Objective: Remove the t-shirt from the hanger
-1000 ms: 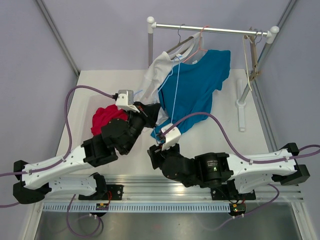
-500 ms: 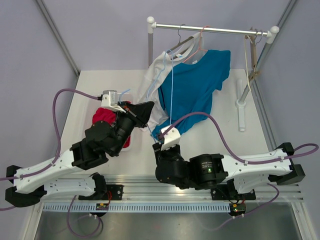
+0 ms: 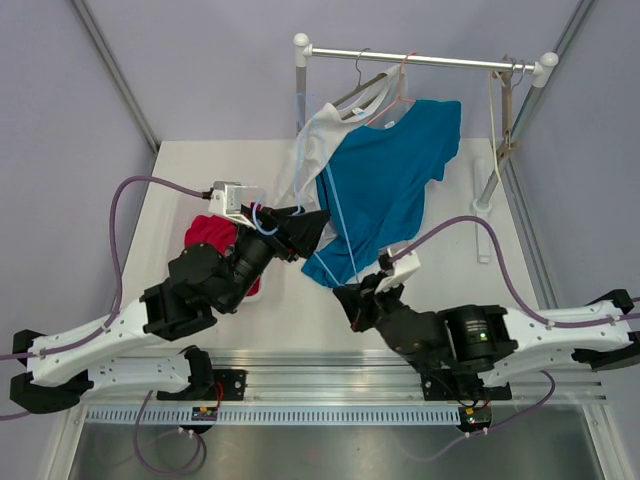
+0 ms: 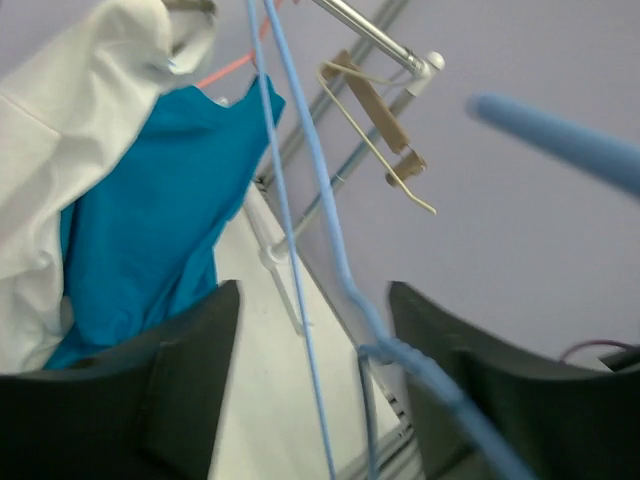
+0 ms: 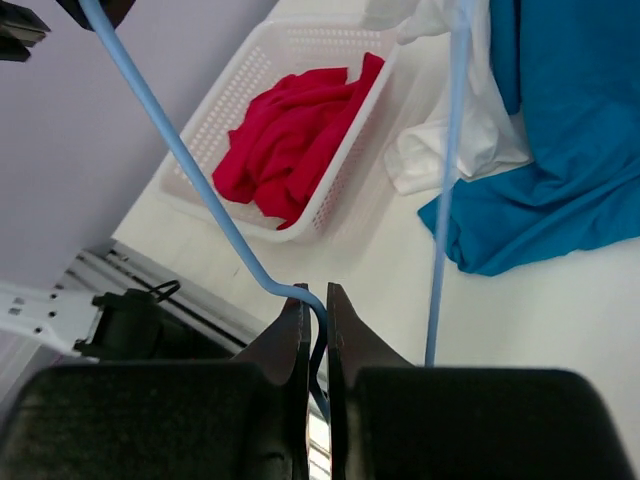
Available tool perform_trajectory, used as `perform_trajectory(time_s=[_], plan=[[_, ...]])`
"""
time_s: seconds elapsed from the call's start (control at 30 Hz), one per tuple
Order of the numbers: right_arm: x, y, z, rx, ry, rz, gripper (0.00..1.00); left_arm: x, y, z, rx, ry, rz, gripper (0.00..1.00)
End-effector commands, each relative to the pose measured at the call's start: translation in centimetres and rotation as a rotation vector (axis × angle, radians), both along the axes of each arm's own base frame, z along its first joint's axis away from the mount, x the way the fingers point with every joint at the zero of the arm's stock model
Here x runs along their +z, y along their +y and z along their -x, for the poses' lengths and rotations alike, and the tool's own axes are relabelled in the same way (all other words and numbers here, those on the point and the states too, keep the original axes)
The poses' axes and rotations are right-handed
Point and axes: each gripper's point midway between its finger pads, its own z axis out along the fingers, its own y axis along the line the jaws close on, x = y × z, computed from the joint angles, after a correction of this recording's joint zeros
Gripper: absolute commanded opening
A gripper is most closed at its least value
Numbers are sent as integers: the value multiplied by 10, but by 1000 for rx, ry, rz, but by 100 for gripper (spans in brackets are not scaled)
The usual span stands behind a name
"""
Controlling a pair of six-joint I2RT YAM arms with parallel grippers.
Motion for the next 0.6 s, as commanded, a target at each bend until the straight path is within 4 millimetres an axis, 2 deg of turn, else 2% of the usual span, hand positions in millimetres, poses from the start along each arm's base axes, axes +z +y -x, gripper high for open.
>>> perform_trajectory(time_s=[0.0,0.13,0.2,0.3,0.37,0.57], plan=[[37,-4,24,146,115,-306,0,36,0,14,-81,-77,64,75],[47,-23,29,184,167,-415,0,49,8,27,-136,-120,83,83],[41,-30,27,163,178,-419,0,56,17,33,-150,-144,97,86],[35,-43,21,108,205,-434,0,56,26,43,-183,-178,81,89],[29,-53,14,58,217,-446,0,46,30,46,-192,-181,38,89],[42,-83,0,-26,196,-477,0,13,63,54,-178,-177,-39,91]])
